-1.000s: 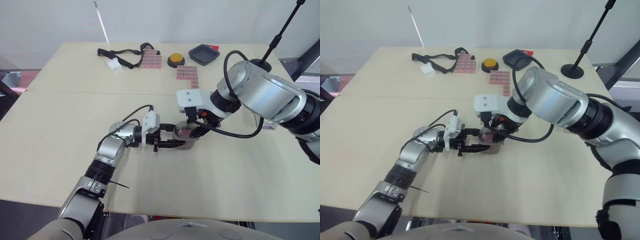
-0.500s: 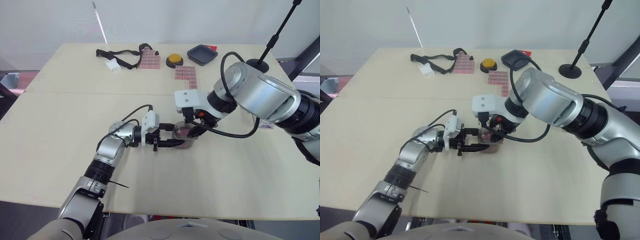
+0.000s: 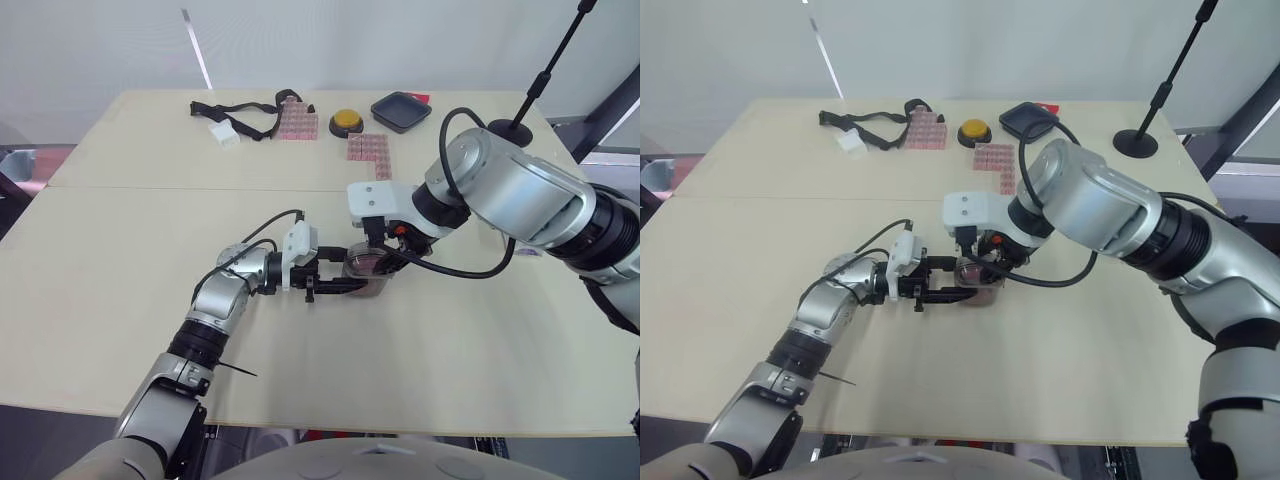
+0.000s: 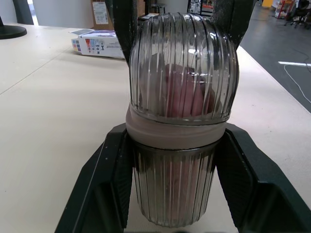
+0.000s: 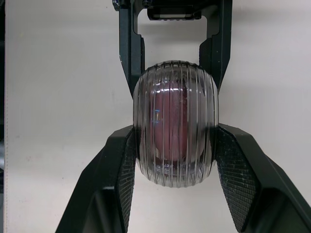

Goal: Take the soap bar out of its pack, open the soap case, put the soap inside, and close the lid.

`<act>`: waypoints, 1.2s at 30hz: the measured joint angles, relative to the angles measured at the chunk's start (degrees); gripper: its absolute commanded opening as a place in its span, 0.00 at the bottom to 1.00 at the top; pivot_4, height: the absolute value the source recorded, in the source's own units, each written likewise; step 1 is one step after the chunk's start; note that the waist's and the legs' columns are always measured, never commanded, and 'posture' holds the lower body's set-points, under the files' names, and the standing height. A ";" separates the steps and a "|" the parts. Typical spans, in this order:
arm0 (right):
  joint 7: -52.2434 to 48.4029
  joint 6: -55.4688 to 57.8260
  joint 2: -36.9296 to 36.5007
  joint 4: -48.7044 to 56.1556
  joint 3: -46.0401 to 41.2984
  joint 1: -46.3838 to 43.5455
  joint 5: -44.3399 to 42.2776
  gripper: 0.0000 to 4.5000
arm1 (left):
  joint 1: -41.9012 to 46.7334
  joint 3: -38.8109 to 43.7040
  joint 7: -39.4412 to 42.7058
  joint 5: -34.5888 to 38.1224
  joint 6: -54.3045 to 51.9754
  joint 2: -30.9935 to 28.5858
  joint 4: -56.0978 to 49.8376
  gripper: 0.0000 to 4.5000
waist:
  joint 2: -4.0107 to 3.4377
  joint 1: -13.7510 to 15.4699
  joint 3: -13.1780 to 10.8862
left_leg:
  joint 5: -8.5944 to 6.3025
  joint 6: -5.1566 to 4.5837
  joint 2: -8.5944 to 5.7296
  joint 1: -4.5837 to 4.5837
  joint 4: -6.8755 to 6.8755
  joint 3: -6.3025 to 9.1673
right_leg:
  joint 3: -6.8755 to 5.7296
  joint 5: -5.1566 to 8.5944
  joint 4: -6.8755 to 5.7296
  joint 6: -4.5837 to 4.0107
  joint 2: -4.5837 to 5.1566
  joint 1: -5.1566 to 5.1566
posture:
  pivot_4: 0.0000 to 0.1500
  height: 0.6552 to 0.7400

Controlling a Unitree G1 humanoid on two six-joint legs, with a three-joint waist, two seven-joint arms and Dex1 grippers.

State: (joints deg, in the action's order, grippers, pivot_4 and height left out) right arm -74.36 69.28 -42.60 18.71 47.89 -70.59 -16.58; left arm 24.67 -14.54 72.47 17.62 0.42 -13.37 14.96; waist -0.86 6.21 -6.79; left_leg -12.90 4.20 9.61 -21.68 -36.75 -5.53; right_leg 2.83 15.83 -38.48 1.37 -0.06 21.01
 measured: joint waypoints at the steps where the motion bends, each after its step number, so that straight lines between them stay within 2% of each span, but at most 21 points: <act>1: 0.00 0.00 0.15 -0.23 -0.02 0.08 0.01 0.43 | -0.01 0.00 0.00 0.00 0.00 -0.08 0.02 0.43 | 0.00 -0.09 0.00 | 0.00 0.00 0.00 0.08 0.03 0.00 | 0.00 0.00 0.05 0.00 0.00 -0.07 | 1.00 1.00; 4: 0.05 -0.04 0.58 -0.51 -0.39 0.56 0.10 0.43 | -0.03 0.02 0.01 0.00 0.00 -0.26 0.03 0.43 | 0.00 -0.32 0.00 | 0.01 0.03 0.00 0.21 0.13 0.00 | -0.01 0.00 0.15 -0.01 0.00 -0.21 | 1.00 1.00; 5: 0.05 -0.05 0.77 -0.75 -0.72 0.65 0.10 0.60 | -0.04 0.05 0.01 0.00 0.00 -0.31 0.03 0.43 | 0.00 -0.37 0.00 | 0.01 0.04 0.00 0.23 0.14 0.00 | -0.01 0.00 0.15 -0.01 0.00 -0.22 | 1.00 1.00; 11: 1.48 -0.31 2.05 -2.62 1.73 3.51 0.34 1.00 | -0.01 -0.20 0.32 0.03 0.39 0.59 -0.82 0.43 | -0.01 -0.20 -0.03 | 0.02 0.02 -0.04 -0.04 0.15 0.01 | -0.03 0.00 0.17 -0.01 0.02 -0.04 | 1.00 1.00; 18: 1.44 -1.00 1.09 -2.28 1.25 3.30 0.33 1.00 | -0.01 -0.17 0.35 0.03 0.39 0.46 -1.10 0.43 | 0.00 0.05 -0.03 | 0.01 0.01 -0.03 -0.24 0.15 0.01 | -0.04 0.00 0.17 -0.01 0.01 0.16 | 1.00 1.00; 26: 0.17 -2.43 -4.97 0.33 0.53 4.22 0.31 1.00 | -0.02 -0.18 0.57 0.02 0.38 0.23 -1.24 0.43 | 0.00 0.13 -0.03 | 0.01 0.01 -0.02 -0.24 0.14 0.01 | -0.03 0.00 0.17 -0.01 0.00 0.15 | 1.00 1.00; 32: -0.38 -4.18 -10.33 2.43 -3.20 8.18 0.15 1.00 | -0.04 -0.17 0.78 0.04 0.37 -0.17 -1.35 0.43 | 0.00 0.33 -0.03 | 0.01 0.01 -0.03 -0.26 0.14 0.01 | -0.02 0.00 0.19 -0.01 0.01 0.14 | 1.00 1.00; 36: -0.33 -8.20 -13.79 3.16 -8.79 14.37 -0.40 1.00 | -0.04 -0.15 0.89 0.07 0.36 -0.39 -1.40 0.43 | 0.00 0.54 -0.03 | 0.01 0.01 -0.03 -0.28 0.14 0.00 | -0.01 0.00 0.22 -0.01 0.01 0.13 | 1.00 1.00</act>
State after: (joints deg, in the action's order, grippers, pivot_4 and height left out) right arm -74.68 61.08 -56.38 21.86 39.10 -56.22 -16.98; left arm 24.63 -14.69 73.36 17.69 0.79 -13.77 13.55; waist -0.85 6.74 -6.81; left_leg -12.90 4.21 9.57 -21.96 -36.61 -5.52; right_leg 2.83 15.83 -38.26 1.36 -0.04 21.14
